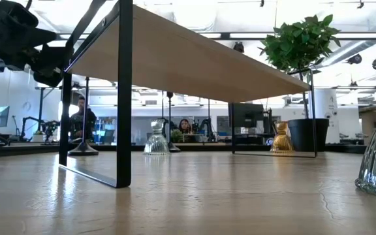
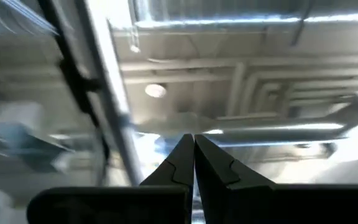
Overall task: Pick & Place candle stick holders
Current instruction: Put the middle left black candle holder on the shelf
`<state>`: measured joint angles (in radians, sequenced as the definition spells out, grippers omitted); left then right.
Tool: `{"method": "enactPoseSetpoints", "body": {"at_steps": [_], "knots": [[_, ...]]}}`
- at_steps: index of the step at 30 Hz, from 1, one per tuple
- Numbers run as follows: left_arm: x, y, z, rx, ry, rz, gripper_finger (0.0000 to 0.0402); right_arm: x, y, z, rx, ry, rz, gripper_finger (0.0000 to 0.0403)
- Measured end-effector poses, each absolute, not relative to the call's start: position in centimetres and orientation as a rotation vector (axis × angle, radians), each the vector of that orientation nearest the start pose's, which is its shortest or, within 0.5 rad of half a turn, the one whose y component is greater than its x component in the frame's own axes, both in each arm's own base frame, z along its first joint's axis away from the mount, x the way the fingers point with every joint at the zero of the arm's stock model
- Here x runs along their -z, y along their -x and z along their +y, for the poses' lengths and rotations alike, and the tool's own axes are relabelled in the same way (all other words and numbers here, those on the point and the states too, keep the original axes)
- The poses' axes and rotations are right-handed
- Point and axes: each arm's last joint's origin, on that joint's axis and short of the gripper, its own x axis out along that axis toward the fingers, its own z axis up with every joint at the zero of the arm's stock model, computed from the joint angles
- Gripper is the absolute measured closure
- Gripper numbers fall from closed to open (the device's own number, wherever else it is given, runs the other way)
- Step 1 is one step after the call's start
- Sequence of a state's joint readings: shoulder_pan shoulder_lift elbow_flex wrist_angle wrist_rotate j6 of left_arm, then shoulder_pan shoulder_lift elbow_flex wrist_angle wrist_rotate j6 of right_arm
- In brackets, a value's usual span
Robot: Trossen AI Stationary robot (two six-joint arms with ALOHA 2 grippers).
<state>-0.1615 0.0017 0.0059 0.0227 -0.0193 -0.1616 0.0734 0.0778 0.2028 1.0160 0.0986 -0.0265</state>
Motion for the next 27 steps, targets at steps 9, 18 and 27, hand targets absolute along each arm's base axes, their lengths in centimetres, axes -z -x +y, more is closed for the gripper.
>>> {"method": "enactPoseSetpoints", "body": {"at_steps": [9,18,27], "knots": [[-16.8,-9.6,-1.5,0.144,0.164,-0.016,0.0209,-36.4,-6.8,-0.8,0.435,0.037,-0.527,0.0394],[-16.8,-9.6,-1.5,0.144,0.163,-0.016,0.0209,-41.6,-10.6,-0.7,0.504,0.14,-0.221,0.0394],[-16.8,-9.6,-1.5,0.139,0.126,-0.02,0.0209,-44.7,-11.9,-0.8,0.563,0.169,-0.21,0.0394]]}}
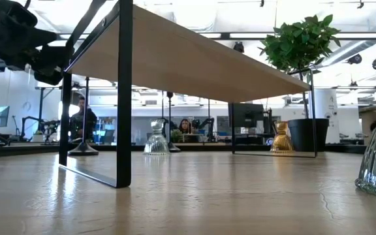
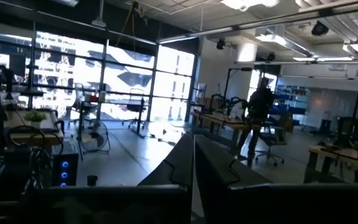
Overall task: Pick & Place candle stick holders
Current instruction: Put the middle left black candle holder on the shelf
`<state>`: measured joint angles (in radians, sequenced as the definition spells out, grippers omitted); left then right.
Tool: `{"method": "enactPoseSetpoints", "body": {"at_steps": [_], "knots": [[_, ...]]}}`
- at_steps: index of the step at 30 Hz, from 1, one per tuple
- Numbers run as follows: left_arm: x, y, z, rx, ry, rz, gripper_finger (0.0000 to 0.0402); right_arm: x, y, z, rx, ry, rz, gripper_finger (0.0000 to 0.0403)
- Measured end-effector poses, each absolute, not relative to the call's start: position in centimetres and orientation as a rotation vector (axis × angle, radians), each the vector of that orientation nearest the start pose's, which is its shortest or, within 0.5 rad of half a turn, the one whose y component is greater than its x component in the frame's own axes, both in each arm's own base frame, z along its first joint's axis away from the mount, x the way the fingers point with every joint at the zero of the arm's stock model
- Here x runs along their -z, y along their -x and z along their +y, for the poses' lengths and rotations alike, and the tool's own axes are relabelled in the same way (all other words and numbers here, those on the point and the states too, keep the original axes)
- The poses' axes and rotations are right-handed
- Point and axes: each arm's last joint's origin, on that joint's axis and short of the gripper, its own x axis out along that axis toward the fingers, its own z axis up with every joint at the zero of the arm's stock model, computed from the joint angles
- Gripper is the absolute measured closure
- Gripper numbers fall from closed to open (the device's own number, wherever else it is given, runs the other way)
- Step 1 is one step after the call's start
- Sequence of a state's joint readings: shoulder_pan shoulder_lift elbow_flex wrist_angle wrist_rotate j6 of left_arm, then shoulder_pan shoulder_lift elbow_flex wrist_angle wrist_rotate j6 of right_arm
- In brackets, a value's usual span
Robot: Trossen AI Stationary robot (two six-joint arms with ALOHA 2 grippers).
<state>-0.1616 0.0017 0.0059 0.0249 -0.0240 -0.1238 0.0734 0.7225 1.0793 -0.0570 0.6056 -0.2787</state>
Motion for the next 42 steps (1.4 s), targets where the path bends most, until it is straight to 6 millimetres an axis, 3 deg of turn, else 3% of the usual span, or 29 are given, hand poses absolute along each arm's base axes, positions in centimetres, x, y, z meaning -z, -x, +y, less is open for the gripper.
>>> {"method": "enactPoseSetpoints", "body": {"at_steps": [6,11,16,24,29,34,42], "knots": [[-17.4,-9.6,-1.3,0.074,0.138,-0.09,0.0209,-46.5,-11.5,-1.1,0.58,0.064,-0.28,0.0394],[-20.0,-9.0,-0.5,-0.113,0.454,-0.396,0.0209,-46.7,-12.1,-1.1,0.583,0.056,-0.276,0.0394],[-21.6,-7.9,0.3,-0.287,0.613,-0.638,0.0209,-46.3,-13.0,-1.2,0.647,0.056,-0.243,0.0394],[-21.7,-7.7,0.6,-0.427,0.498,-0.632,0.0209,-45.9,-13.9,-1.2,0.657,0.07,-0.214,0.0394],[-21.3,-8.5,0.2,-0.365,0.351,-0.388,0.0209,-46.1,-13.3,-1.2,0.659,0.07,-0.226,0.0394],[-20.4,-8.5,0.4,-0.489,0.264,-0.081,0.0209,-46.3,-12.6,-1.3,0.661,0.075,-0.24,0.0394],[-18.8,-8.9,0.7,-0.693,0.237,0.123,0.0209,-46.3,-12.5,-1.3,0.665,0.106,-0.23,0.0394]]}}
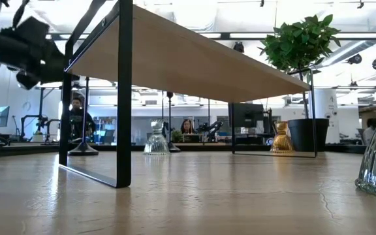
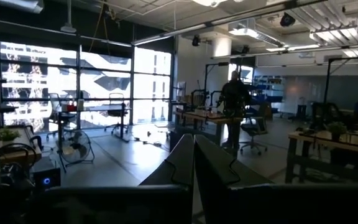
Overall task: Pick & Place candle stick holders
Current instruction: Put the middle left black candle holder on the shelf
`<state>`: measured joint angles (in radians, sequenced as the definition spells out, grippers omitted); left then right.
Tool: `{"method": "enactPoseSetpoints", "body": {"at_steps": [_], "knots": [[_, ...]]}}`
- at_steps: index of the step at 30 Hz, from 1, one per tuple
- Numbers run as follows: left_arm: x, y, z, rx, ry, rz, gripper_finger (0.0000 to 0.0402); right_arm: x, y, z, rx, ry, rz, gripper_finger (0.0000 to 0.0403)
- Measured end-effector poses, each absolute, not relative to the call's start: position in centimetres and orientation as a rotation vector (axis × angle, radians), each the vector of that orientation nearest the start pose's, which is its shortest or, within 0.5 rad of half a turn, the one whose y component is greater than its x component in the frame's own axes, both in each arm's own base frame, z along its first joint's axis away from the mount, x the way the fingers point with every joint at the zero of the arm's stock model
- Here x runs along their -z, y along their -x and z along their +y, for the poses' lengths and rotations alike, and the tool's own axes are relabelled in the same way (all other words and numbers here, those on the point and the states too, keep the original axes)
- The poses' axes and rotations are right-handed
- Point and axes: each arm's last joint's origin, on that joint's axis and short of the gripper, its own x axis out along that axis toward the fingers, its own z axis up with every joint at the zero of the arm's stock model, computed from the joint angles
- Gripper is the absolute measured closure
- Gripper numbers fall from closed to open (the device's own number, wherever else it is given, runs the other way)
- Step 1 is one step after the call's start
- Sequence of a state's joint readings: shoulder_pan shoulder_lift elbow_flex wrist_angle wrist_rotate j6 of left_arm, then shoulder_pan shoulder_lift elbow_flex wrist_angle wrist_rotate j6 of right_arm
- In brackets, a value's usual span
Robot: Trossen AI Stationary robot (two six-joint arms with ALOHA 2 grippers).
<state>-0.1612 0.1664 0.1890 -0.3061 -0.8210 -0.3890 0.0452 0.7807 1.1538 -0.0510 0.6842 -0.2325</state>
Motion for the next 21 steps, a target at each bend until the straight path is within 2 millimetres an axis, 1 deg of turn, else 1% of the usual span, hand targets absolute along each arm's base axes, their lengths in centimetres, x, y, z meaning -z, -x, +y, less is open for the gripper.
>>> {"method": "enactPoseSetpoints", "body": {"at_steps": [6,12,18,21], "knots": [[-18.3,-9.4,0.9,-0.851,0.186,0.151,0.0209,-46.2,-12.8,-1.2,0.663,0.11,-0.218,0.0394],[-17.8,-9.8,0.9,-0.901,0.145,0.192,0.0209,-46.2,-12.8,-1.3,0.663,0.108,-0.219,0.0394],[-17.5,-10.1,1.0,-1.019,0.085,0.202,0.0209,-46.1,-13.0,-1.2,0.662,0.109,-0.215,0.0394],[-17.2,-10.3,1.0,-1.036,0.08,0.213,0.0209,-46.1,-13.2,-1.2,0.663,0.112,-0.21,0.0394]]}}
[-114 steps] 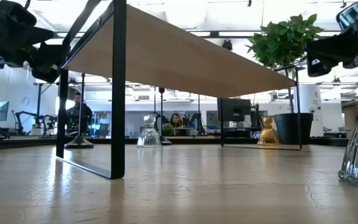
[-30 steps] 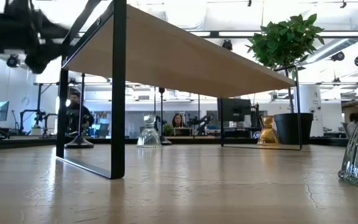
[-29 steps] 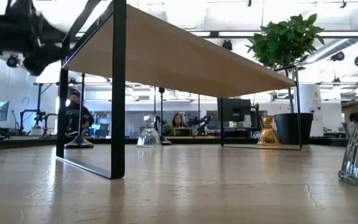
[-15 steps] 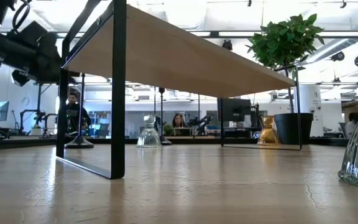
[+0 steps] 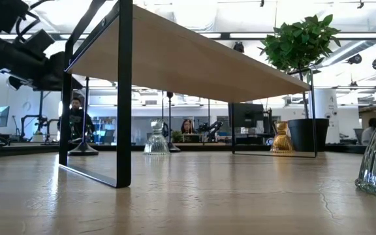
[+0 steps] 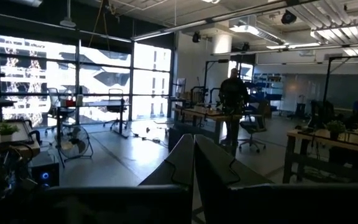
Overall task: Pick & Place candle stick holders
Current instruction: Put the middle left black candle holder on the shelf
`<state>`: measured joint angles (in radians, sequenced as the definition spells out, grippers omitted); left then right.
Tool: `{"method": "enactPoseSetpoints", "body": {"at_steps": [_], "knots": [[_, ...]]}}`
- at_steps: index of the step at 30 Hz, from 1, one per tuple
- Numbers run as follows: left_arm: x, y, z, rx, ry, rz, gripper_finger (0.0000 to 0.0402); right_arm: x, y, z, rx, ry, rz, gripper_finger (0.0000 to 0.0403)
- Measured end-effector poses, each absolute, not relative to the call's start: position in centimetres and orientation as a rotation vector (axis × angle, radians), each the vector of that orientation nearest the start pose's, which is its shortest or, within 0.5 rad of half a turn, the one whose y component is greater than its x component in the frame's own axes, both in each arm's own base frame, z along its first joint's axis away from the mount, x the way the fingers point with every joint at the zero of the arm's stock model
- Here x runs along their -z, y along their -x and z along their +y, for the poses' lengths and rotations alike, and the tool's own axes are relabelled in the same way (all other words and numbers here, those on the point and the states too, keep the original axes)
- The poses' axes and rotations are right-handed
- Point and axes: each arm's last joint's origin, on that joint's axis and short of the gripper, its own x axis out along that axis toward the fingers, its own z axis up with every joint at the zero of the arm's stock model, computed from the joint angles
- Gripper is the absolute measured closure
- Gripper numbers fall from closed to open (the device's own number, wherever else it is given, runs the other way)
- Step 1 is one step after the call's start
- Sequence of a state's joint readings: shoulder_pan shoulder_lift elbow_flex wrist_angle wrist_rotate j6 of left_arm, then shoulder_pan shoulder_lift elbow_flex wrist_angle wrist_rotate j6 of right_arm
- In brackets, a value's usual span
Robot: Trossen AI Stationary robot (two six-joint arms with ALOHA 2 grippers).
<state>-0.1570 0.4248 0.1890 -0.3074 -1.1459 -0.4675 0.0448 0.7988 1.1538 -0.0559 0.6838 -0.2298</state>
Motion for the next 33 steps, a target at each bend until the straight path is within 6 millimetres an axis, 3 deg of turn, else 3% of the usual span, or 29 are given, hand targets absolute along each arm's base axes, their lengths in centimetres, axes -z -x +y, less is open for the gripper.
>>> {"method": "enactPoseSetpoints", "body": {"at_steps": [11,33], "knots": [[-16.8,-11.2,1.4,-1.09,0.081,0.225,0.0209,-45.6,-14.4,-1.4,0.675,0.142,-0.169,0.0394],[-16.5,-12.9,3.0,-1.111,0.086,0.274,0.0209,-45.6,-14.4,-1.6,0.683,0.135,-0.174,0.0394]]}}
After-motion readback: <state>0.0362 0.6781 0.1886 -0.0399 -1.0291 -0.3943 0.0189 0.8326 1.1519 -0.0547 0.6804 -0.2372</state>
